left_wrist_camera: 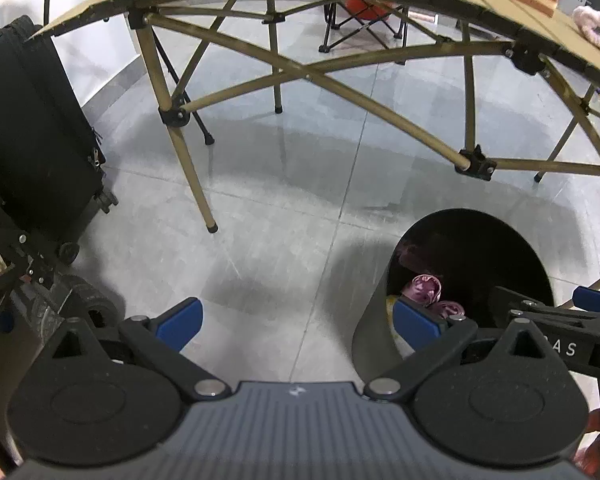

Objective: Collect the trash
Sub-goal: 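Raise both tools away from the bin toward the table, then close the right gripper on the white foam wedge while the left grasps the pink headband, then carry the pink headband and white foam wedge from the table toward the black bin, then lower the white foam wedge into the bin and open the right gripper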

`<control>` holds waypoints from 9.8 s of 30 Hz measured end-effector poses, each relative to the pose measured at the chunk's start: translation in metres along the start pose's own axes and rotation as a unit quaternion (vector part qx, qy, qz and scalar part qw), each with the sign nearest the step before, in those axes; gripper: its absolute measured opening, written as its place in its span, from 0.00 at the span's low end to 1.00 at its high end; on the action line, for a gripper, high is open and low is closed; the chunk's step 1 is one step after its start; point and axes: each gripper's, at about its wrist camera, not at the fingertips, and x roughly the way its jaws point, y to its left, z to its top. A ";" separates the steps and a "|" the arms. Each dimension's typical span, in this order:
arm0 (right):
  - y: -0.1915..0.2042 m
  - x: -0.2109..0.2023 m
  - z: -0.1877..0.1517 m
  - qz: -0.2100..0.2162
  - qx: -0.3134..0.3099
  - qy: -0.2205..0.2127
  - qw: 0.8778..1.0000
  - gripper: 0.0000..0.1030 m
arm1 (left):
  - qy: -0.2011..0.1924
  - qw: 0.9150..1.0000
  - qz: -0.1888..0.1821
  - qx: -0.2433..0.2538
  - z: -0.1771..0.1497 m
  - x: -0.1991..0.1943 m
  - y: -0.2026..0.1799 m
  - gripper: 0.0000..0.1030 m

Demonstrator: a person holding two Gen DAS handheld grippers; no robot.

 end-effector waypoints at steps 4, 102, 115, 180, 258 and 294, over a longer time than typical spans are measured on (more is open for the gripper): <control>-0.003 -0.013 0.002 0.002 0.000 -0.017 1.000 1.00 | -0.016 1.000 -0.009 0.001 0.002 -0.011 -0.003 1.00; -0.294 -0.075 0.202 -0.024 0.155 -0.300 0.941 0.27 | -0.197 0.964 -0.136 0.116 0.211 -0.052 -0.283 1.00; -0.326 -0.059 0.207 -0.021 0.174 -0.303 0.937 0.26 | -0.154 0.973 -0.094 0.147 0.247 -0.009 -0.372 1.00; -0.172 -0.159 0.088 -0.007 0.003 -0.298 0.955 0.26 | -0.211 0.968 -0.085 0.100 0.116 -0.124 -0.171 0.30; -0.046 -0.024 -0.081 -0.030 -0.075 0.037 0.996 0.26 | -0.009 0.998 0.001 0.056 -0.057 0.020 -0.013 0.30; 0.017 0.043 0.008 0.005 -0.072 0.024 0.997 0.27 | 0.002 1.000 0.023 -0.004 -0.017 0.046 0.018 0.30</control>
